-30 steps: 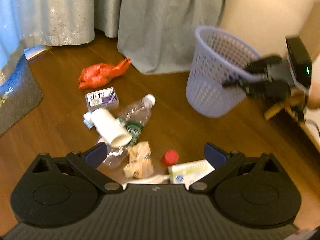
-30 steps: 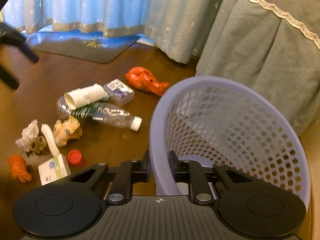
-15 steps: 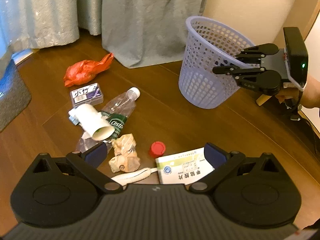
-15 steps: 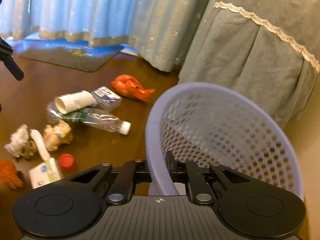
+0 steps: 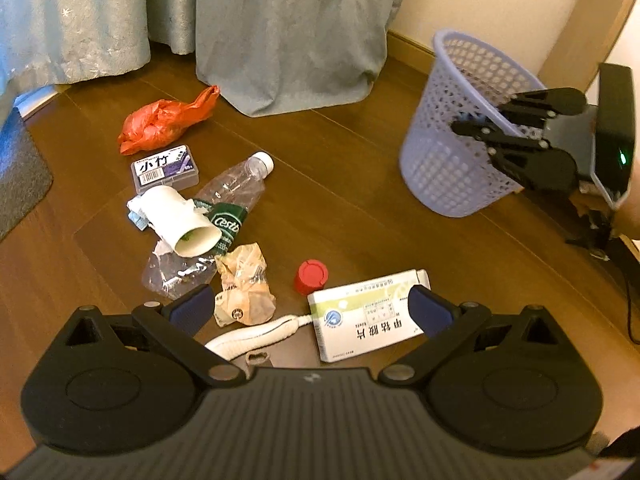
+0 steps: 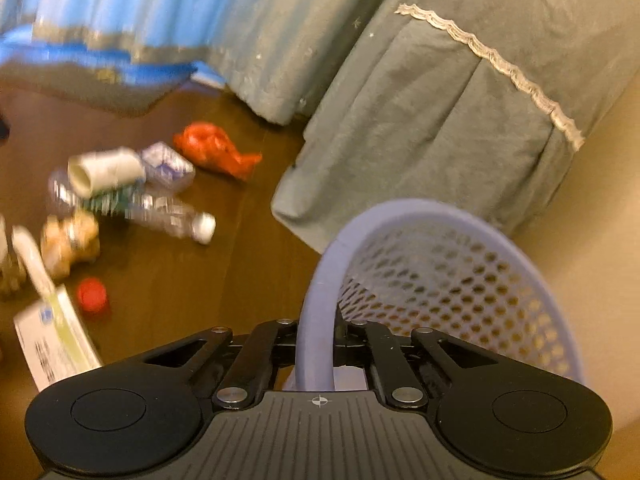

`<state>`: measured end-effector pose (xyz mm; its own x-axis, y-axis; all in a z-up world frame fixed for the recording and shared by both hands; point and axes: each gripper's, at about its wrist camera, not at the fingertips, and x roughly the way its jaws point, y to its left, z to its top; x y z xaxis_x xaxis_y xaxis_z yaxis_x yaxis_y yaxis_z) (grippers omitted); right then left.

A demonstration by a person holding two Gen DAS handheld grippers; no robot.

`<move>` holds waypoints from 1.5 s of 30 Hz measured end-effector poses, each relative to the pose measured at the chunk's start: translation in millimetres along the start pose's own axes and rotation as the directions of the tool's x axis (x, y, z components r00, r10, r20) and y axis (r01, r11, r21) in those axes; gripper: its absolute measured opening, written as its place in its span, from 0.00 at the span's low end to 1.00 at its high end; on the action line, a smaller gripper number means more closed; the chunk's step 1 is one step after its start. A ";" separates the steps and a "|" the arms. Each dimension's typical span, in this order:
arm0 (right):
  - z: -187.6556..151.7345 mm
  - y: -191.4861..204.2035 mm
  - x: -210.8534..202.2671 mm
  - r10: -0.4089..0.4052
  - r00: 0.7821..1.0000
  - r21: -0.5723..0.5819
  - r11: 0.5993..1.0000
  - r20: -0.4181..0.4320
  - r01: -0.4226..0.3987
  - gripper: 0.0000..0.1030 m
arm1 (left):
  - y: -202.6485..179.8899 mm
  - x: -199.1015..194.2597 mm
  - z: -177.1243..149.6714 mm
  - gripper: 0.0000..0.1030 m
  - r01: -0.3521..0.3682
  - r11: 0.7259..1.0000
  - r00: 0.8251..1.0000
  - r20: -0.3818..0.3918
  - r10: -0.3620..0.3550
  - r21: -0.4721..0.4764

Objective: Collect trash
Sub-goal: 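Lift the wastebasket with the right tool while the left tool approaches the orange mesh bag, then grasp the orange mesh bag with the left tool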

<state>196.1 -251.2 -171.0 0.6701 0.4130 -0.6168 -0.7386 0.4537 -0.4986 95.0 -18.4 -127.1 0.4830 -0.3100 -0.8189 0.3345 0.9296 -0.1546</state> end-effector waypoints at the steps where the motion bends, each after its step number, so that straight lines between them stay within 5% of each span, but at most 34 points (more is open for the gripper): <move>1: -3.2 5.1 -3.1 -0.016 1.000 -0.024 1.000 -0.006 0.016 0.02 | -1.0 0.4 -1.9 0.98 0.002 1.000 1.000 -0.003 -0.002 0.008; 7: -22.2 50.6 -8.0 -0.149 0.989 -0.125 0.982 -0.026 0.144 0.02 | -7.2 0.8 -6.4 0.96 0.026 0.999 1.000 -0.010 -0.026 0.023; 15: -55.0 90.6 15.5 -0.324 0.944 -0.179 0.934 -0.066 0.309 0.00 | -6.0 5.3 -15.1 0.96 0.024 0.999 1.000 -0.017 -0.024 0.025; 28: -77.6 99.7 22.0 -0.324 0.946 -0.046 0.945 -0.027 0.323 0.01 | -8.7 27.0 -39.6 0.93 0.017 0.987 1.000 -0.025 -0.013 0.157; 37: -77.8 102.9 20.7 -0.308 0.951 -0.007 0.951 -0.024 0.308 0.03 | -29.3 42.9 -88.7 0.76 0.069 0.940 0.994 -0.106 -0.036 0.335; 39: -77.3 105.2 22.1 -0.310 0.950 -0.021 0.951 -0.028 0.310 0.03 | -33.6 52.3 -98.0 0.66 0.095 0.920 0.988 -0.150 -0.040 0.380; 45: -79.9 112.4 28.2 -0.313 0.949 -0.065 0.948 -0.036 0.311 0.02 | -34.2 67.5 -111.7 0.53 0.096 0.901 0.981 -0.193 -0.014 0.423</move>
<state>126.1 -251.7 -293.1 0.8646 0.2212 -0.4512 -0.4972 0.5069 -0.7042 25.8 -48.9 -238.7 0.3132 -0.2789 -0.9078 0.6898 0.7238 0.0156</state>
